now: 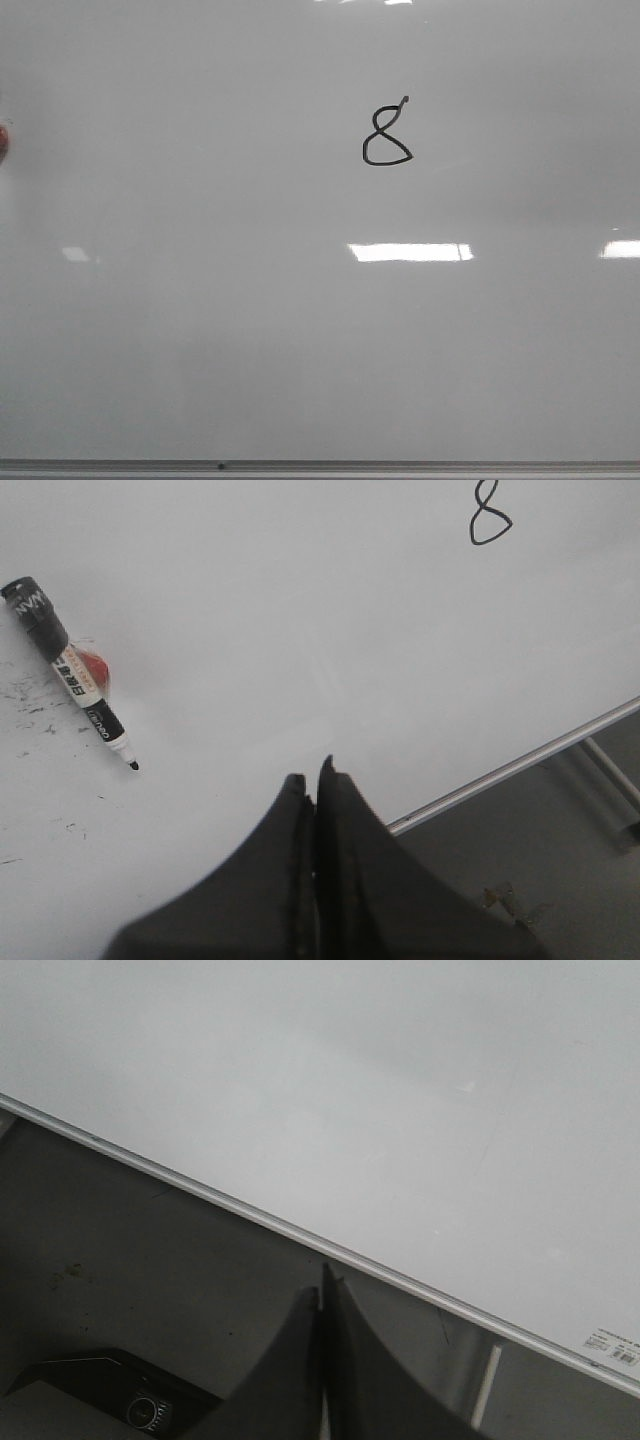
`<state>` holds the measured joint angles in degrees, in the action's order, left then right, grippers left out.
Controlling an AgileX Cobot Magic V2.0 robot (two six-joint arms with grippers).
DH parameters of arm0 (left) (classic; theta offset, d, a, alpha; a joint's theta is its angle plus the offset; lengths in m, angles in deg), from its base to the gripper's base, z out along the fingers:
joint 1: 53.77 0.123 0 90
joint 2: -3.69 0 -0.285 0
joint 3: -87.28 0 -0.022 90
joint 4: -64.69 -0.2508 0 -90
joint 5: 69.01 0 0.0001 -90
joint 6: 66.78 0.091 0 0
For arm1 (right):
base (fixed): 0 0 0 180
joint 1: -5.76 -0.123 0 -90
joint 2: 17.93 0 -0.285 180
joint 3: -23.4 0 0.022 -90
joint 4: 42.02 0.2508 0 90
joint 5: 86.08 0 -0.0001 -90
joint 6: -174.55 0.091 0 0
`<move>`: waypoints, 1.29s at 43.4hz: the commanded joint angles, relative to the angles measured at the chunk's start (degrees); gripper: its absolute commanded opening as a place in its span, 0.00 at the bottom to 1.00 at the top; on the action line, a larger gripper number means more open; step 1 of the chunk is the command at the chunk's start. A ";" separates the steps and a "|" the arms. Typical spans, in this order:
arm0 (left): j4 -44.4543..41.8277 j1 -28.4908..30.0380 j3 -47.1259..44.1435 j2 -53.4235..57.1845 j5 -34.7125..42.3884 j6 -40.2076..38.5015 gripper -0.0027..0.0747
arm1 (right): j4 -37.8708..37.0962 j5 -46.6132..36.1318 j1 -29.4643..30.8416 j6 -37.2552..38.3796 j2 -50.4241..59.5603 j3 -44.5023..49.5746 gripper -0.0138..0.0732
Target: Write number 8 on whiteboard
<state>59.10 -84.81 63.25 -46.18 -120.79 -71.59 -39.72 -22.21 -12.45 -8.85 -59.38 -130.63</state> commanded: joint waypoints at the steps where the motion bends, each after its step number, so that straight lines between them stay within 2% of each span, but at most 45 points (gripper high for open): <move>1: 0.23 -0.47 1.47 -0.26 3.89 -0.12 0.01 | -0.69 -3.03 0.42 0.16 -0.07 -1.32 0.03; 5: 0.26 0.15 1.24 -0.09 3.89 -0.12 0.01 | -0.69 -3.03 0.42 0.16 -0.07 -1.32 0.03; 11: -0.55 6.46 -1.39 2.80 6.44 0.20 0.01 | -0.69 -2.97 0.42 0.16 -0.07 -1.32 0.03; 16: 0.91 13.52 -8.66 8.53 15.90 0.20 0.01 | -0.69 -2.97 0.42 0.16 -0.07 -1.32 0.03; 24: 2.10 23.74 -26.21 21.39 32.63 1.05 0.01 | -0.69 -2.97 0.42 0.16 -0.07 -1.32 0.03; 33: 4.36 31.07 -42.24 35.41 43.27 1.05 0.01 | -0.69 -2.90 0.42 0.16 -0.07 -1.32 0.03; 45: 6.79 33.29 -54.10 42.79 51.78 1.05 0.01 | -0.69 -2.84 0.42 0.16 -0.07 -1.32 0.03; 56: 6.79 32.62 -54.34 43.27 52.09 1.05 0.01 | -0.69 -2.81 0.42 0.16 -0.07 -1.32 0.03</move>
<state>65.35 -51.74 9.67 -3.76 -74.15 -70.48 -39.85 -21.99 -12.45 -8.85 -59.24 -130.63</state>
